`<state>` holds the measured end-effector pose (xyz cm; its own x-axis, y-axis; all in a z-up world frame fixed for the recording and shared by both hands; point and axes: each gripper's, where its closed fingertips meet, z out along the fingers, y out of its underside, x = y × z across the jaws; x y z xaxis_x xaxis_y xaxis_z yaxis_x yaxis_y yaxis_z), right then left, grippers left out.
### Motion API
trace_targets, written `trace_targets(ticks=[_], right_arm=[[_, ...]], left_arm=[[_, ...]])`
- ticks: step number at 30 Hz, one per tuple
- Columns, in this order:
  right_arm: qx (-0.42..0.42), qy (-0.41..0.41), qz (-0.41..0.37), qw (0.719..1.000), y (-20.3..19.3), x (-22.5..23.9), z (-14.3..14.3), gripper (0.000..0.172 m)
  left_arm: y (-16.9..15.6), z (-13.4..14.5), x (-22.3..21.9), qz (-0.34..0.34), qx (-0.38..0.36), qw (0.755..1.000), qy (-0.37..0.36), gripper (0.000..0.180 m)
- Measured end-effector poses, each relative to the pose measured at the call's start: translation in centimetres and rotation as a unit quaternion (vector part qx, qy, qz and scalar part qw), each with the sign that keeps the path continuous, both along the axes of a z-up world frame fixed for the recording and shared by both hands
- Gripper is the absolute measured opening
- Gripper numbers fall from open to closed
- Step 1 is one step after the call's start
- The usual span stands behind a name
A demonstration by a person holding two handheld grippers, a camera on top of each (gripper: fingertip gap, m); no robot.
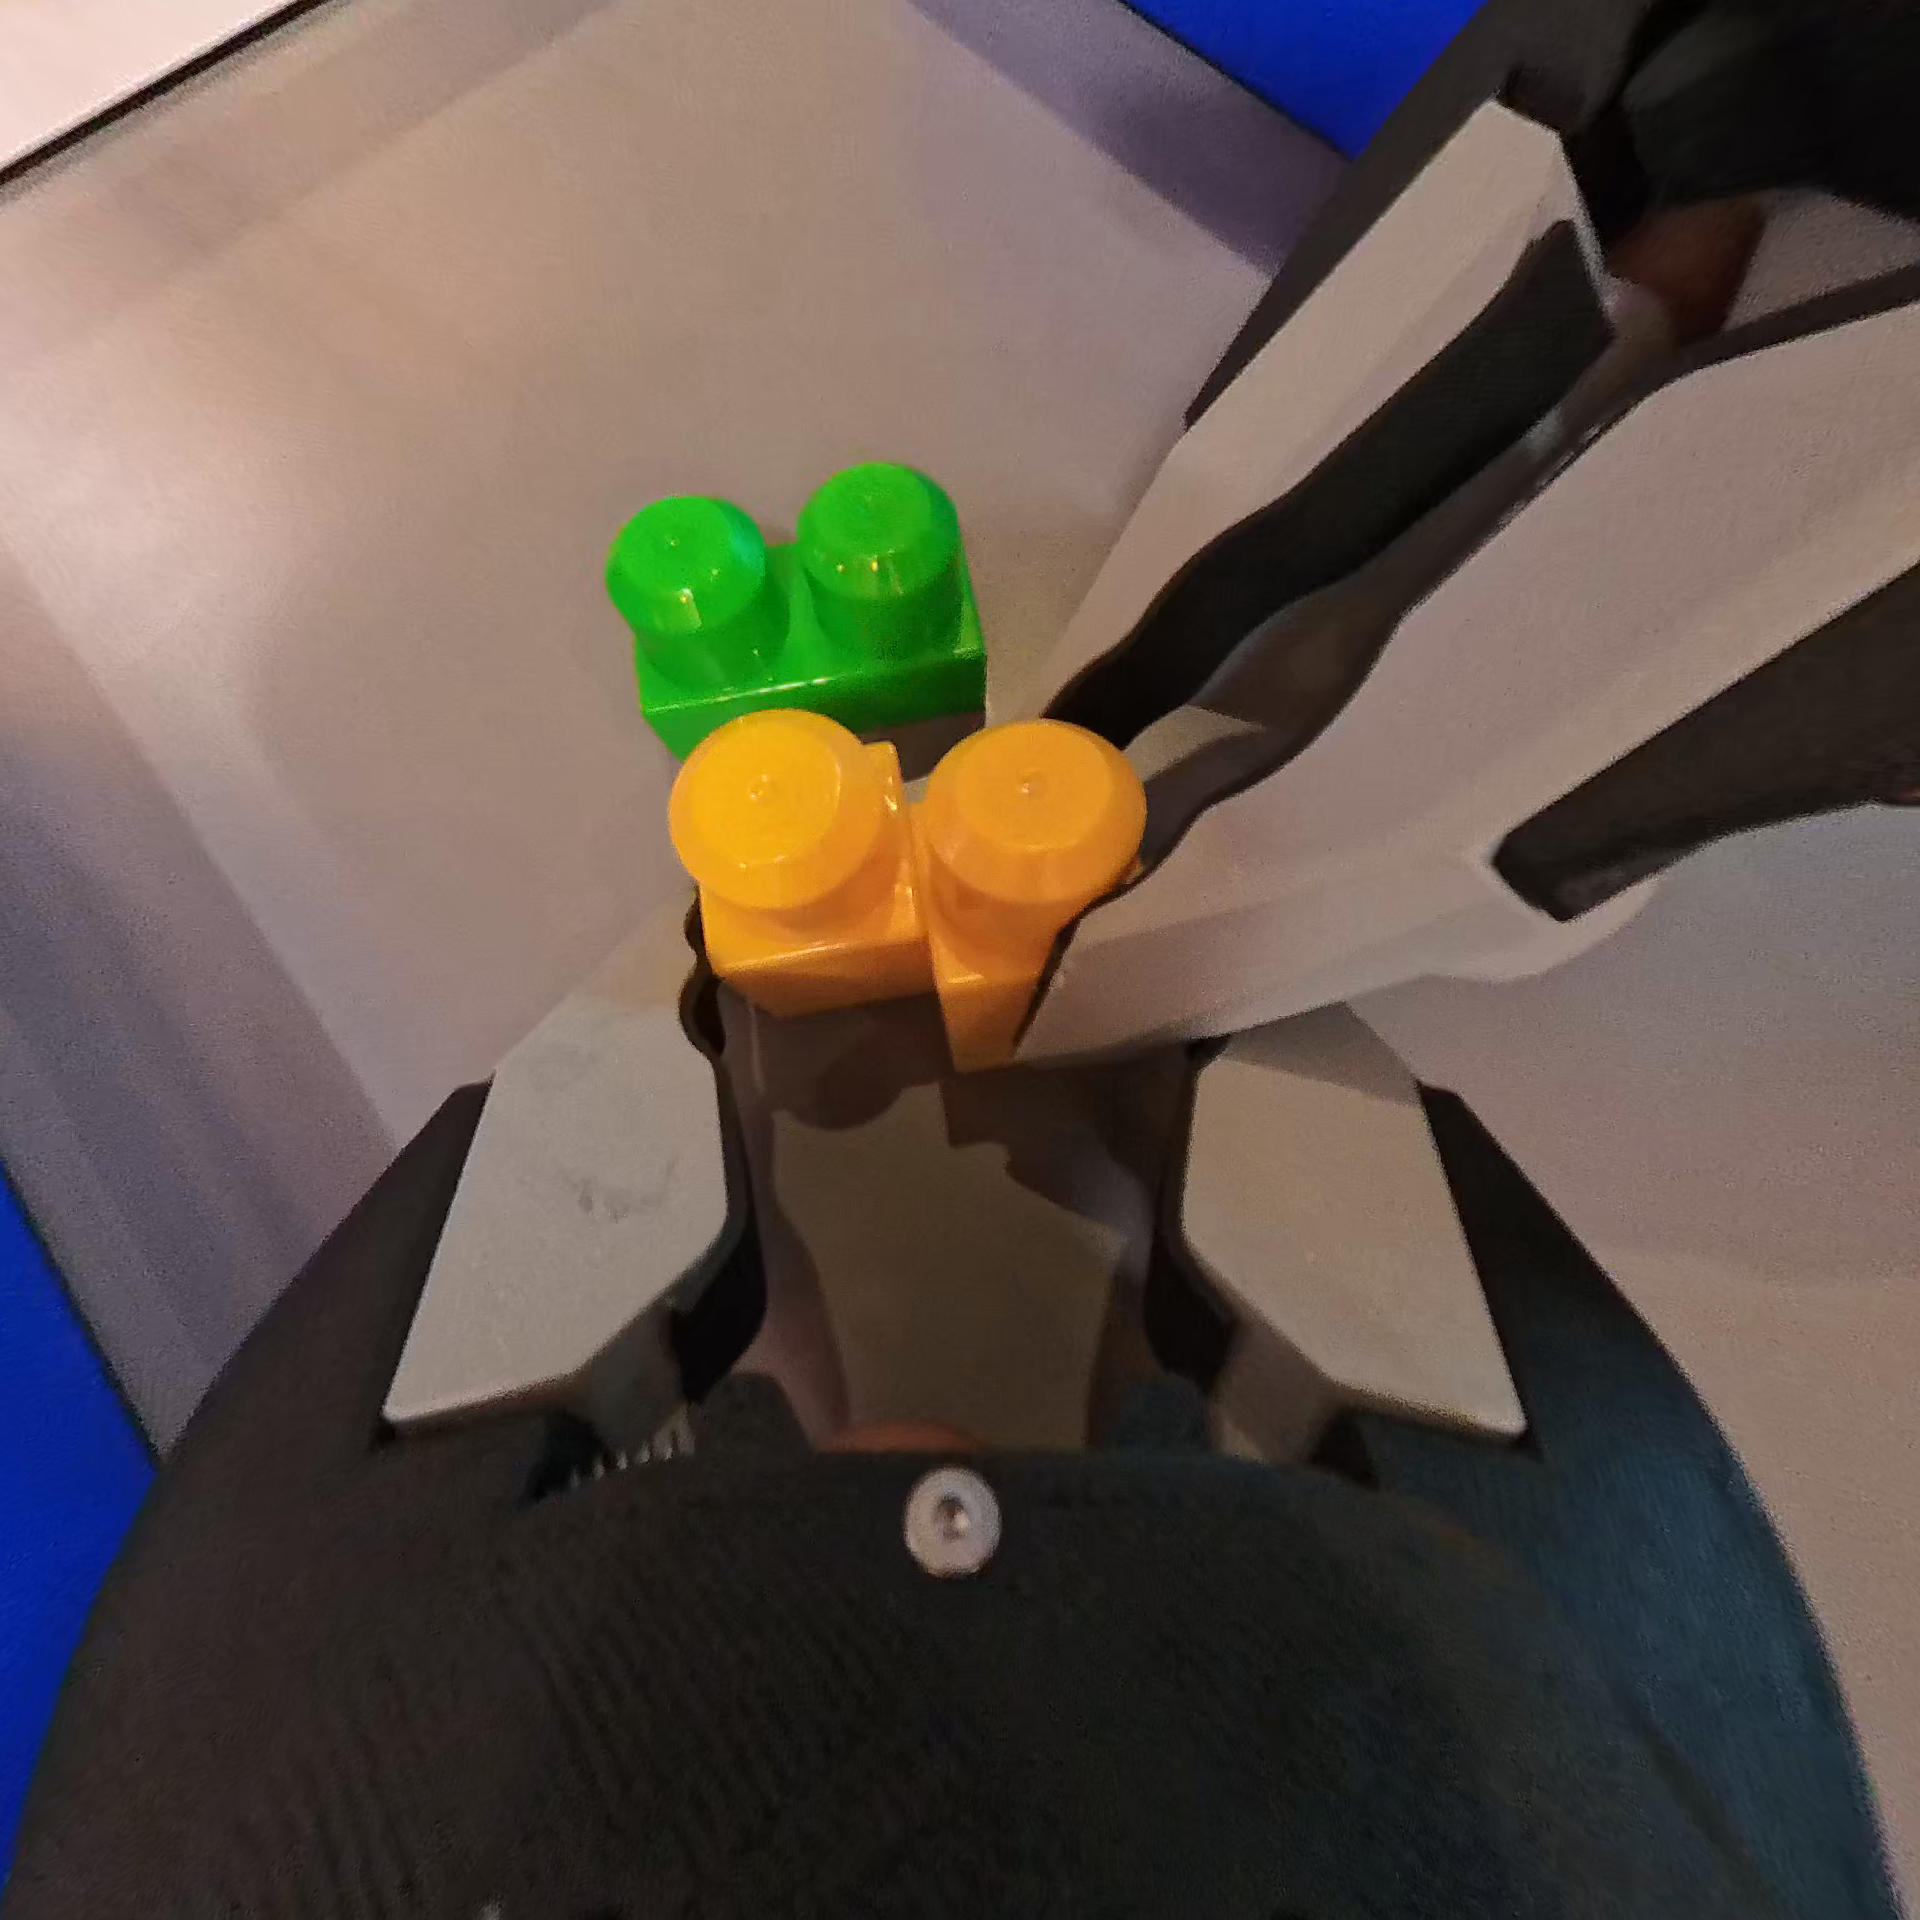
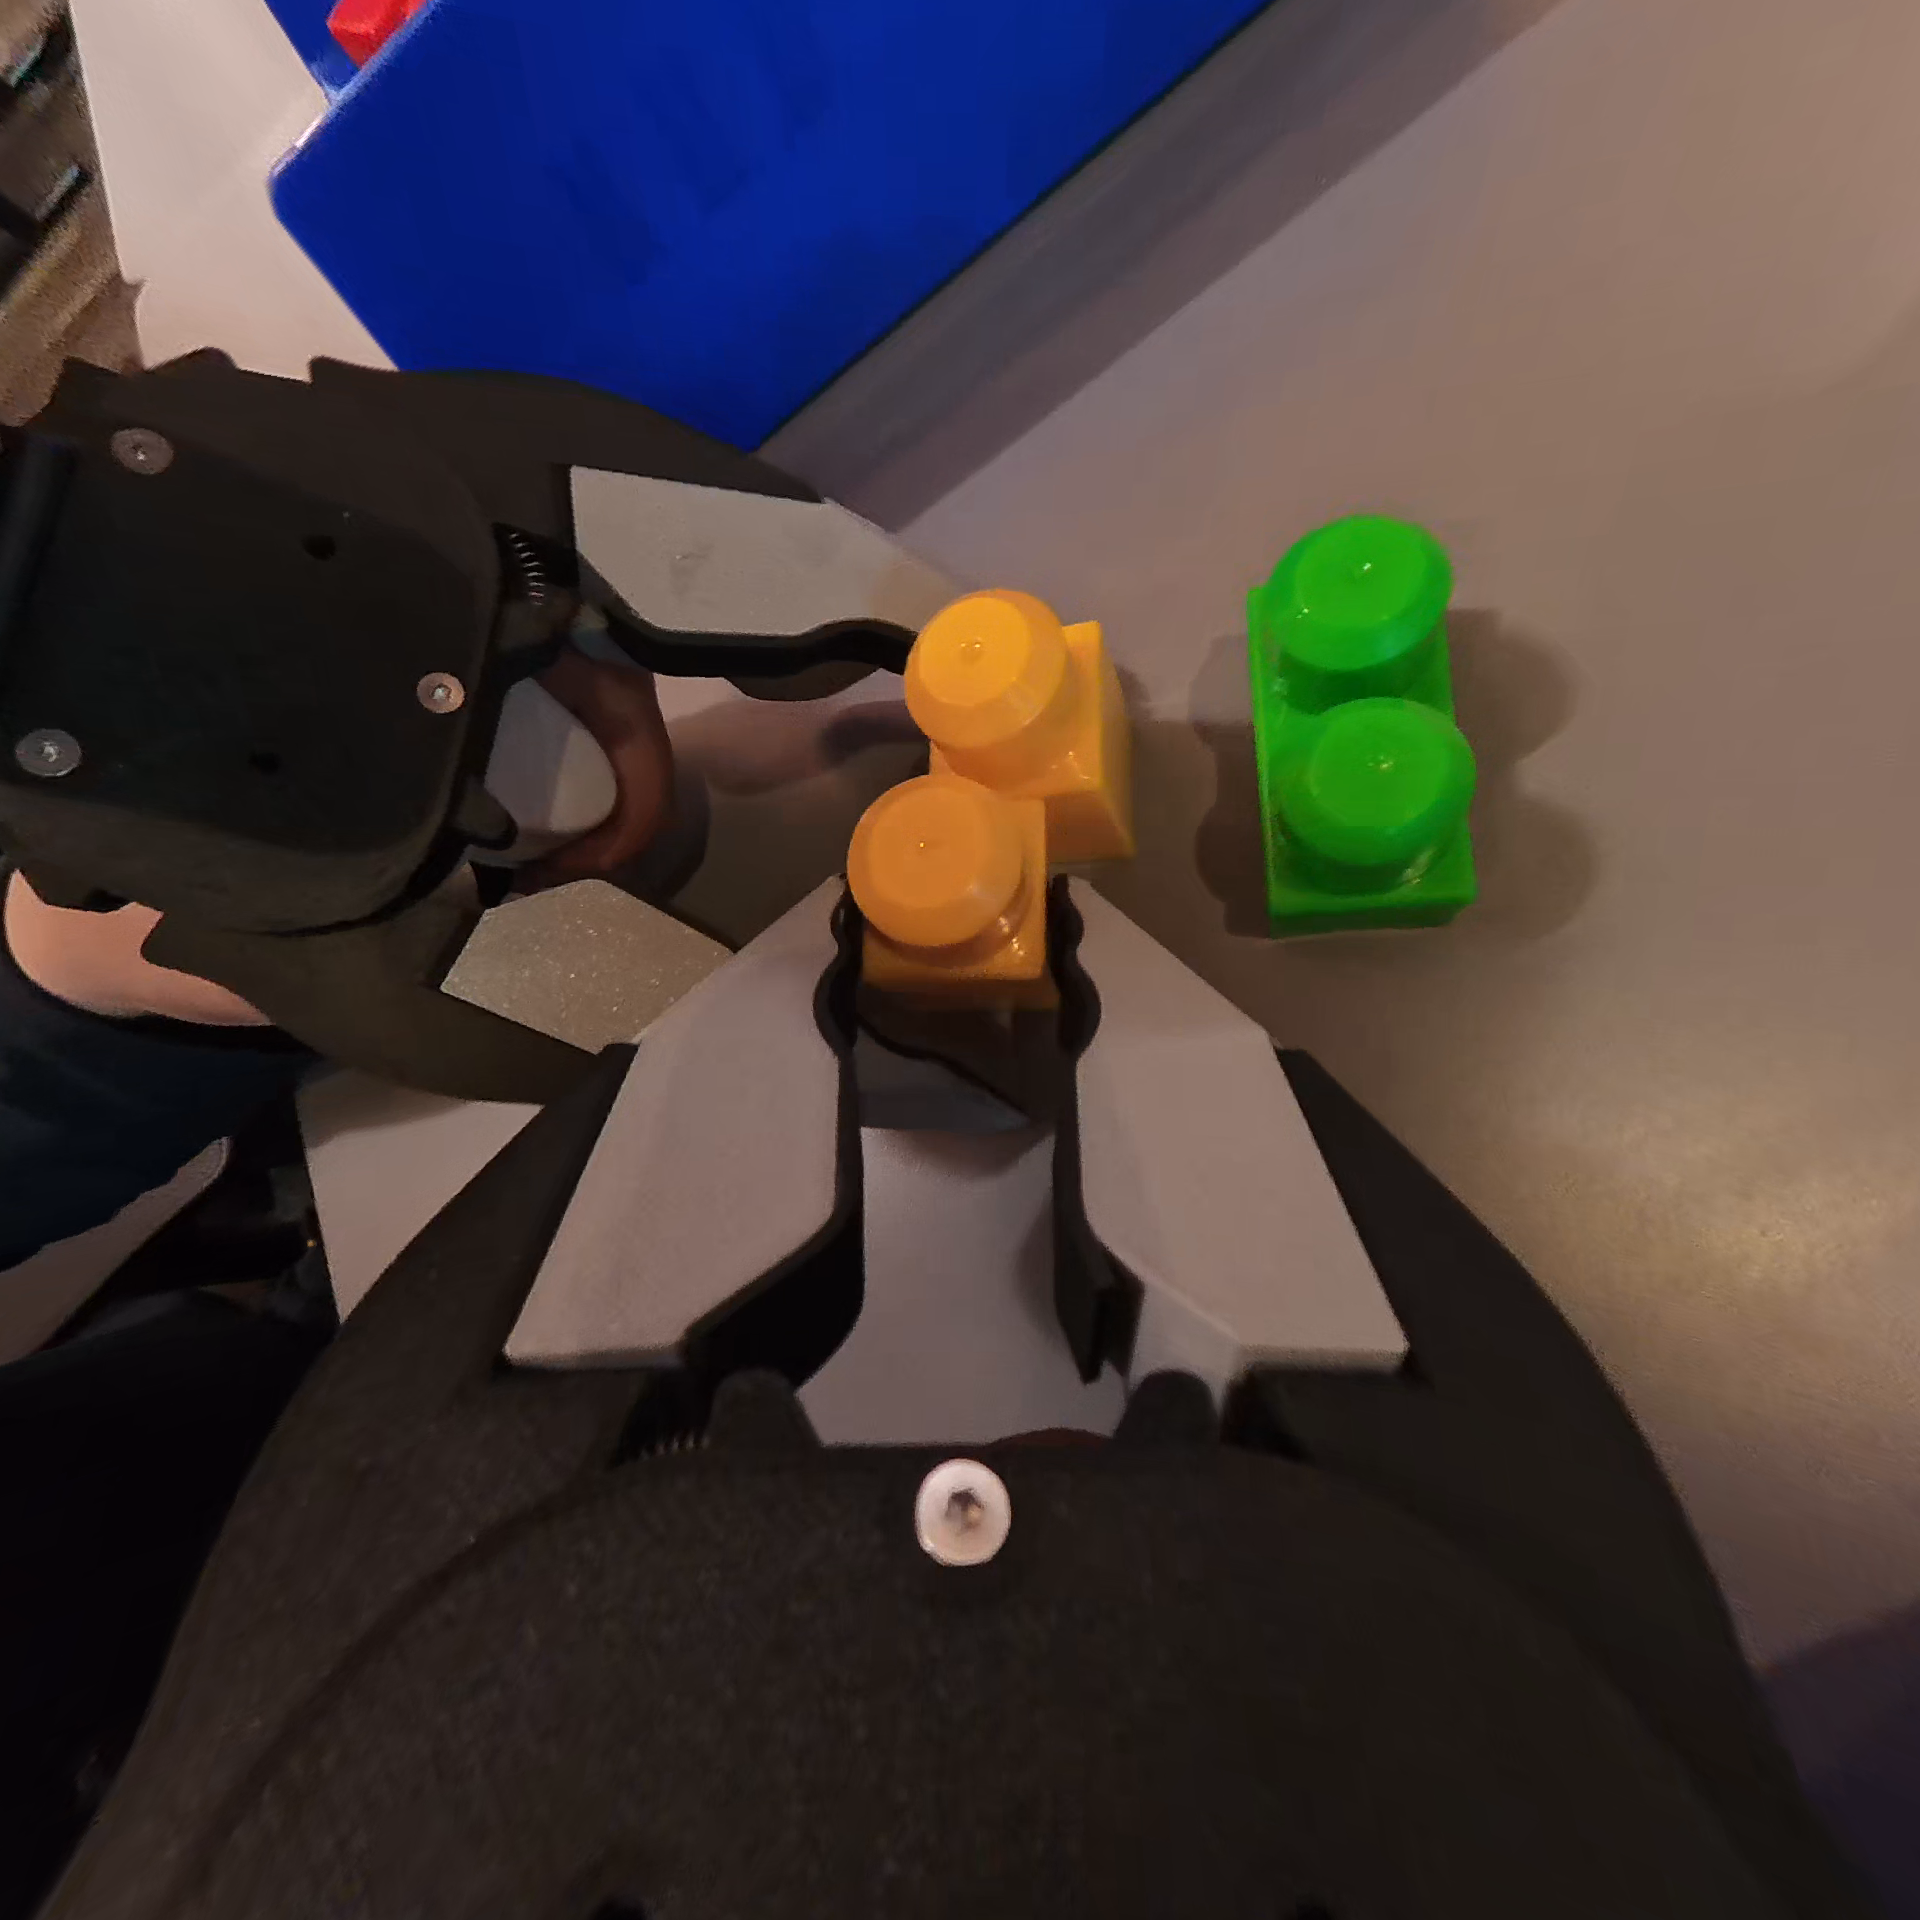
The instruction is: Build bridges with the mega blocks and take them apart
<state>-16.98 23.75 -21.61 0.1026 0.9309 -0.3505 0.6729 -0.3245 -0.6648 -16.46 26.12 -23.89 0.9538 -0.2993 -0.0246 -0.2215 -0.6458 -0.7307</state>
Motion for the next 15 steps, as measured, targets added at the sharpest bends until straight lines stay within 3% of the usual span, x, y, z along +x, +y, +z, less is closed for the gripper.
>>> trace_targets(ticks=[6, 15], right_arm=[[-0.054, 0.033, -0.017, 0.998, -0.2, -0.6, 0.9, 0.034], [-0.021, 0.082, -0.040, 0.996, 1.3, 0.1, 3.8, 0.038]], left_arm=[[0.0, 0.0, 0.1, -0.067, 0.000, 0.998, -0.002, 0.086], [0.2, 0.1, -0.8, -0.082, 0.008, 0.997, 0.010, 0.093]])
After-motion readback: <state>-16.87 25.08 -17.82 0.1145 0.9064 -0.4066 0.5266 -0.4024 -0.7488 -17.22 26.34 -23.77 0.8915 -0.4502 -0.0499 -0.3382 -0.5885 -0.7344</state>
